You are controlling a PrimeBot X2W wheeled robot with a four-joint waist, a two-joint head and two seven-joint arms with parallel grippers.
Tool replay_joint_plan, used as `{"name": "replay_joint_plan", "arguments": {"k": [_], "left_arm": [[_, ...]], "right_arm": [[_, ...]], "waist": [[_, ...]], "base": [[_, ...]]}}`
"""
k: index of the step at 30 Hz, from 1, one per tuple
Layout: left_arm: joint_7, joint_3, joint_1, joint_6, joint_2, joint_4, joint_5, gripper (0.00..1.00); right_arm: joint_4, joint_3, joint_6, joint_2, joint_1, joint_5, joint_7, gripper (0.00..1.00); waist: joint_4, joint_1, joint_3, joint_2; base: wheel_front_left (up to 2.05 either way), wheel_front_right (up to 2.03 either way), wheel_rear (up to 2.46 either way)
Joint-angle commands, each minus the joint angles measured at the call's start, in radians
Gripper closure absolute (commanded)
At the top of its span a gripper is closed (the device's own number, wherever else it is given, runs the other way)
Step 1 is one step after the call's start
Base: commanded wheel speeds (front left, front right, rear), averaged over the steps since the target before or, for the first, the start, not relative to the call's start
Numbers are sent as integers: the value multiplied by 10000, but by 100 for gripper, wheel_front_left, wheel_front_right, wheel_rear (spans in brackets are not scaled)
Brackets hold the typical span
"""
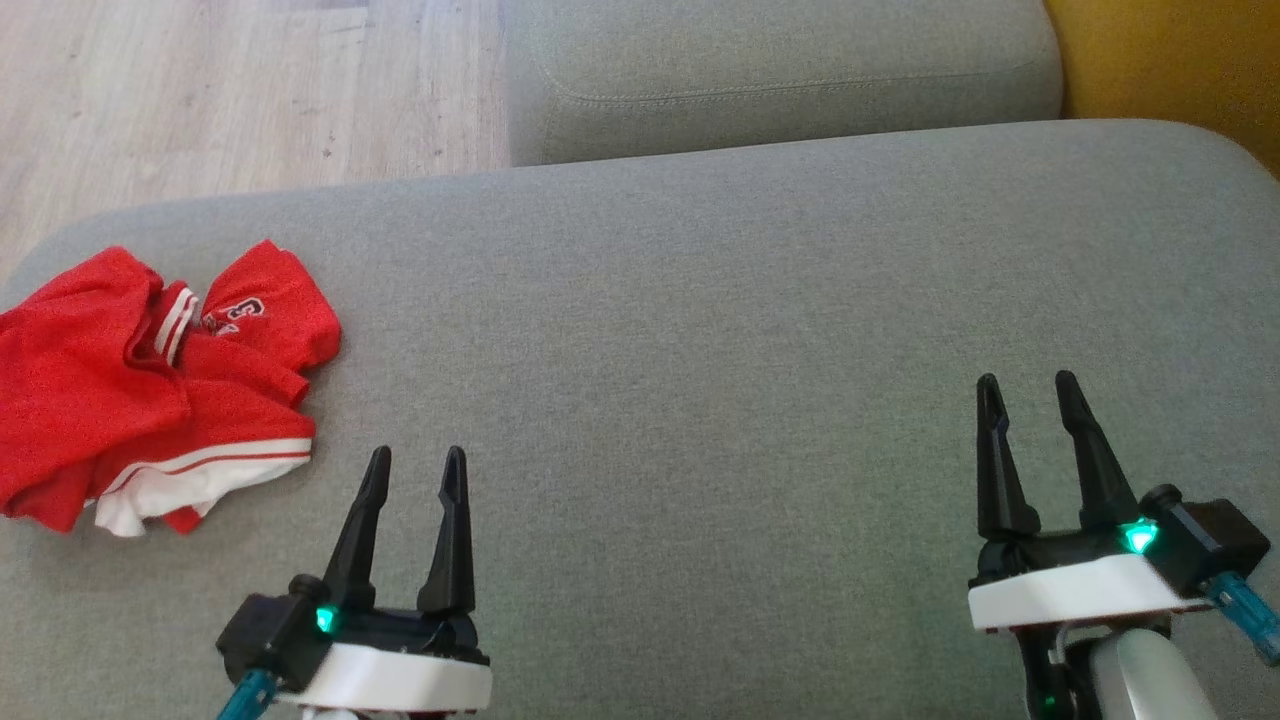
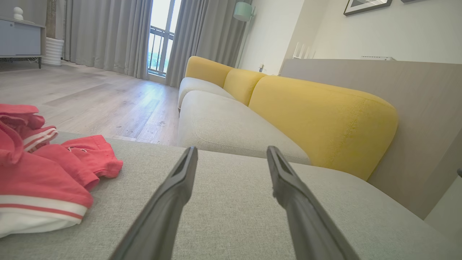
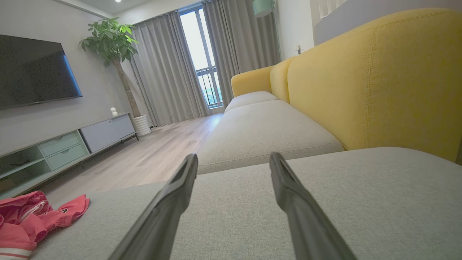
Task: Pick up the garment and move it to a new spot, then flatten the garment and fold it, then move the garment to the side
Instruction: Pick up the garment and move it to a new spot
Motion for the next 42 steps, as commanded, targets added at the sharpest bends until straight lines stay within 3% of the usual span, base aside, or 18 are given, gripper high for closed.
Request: {"name": "replay_joint_plan", "arguments": {"k": [1, 20, 42], "left_arm": [[-95, 348, -346, -30, 8, -303, -70, 0], [-95, 475, -386, 22, 7, -329, -113, 0], [-95, 1018, 34, 414, 7, -382, 138, 0]], "right_arm": [[-280, 261, -7, -79, -252, 103, -107, 0], [-162, 755, -7, -79, -310, 209, -107, 0], [93, 2001, -7, -79, -96, 361, -107, 0]], "waist": [[4, 0, 5, 0], [353, 0, -113, 0], [3047, 0, -666, 0]], "base": [[0, 0, 0], [0, 0, 0], [0, 0, 0]]}}
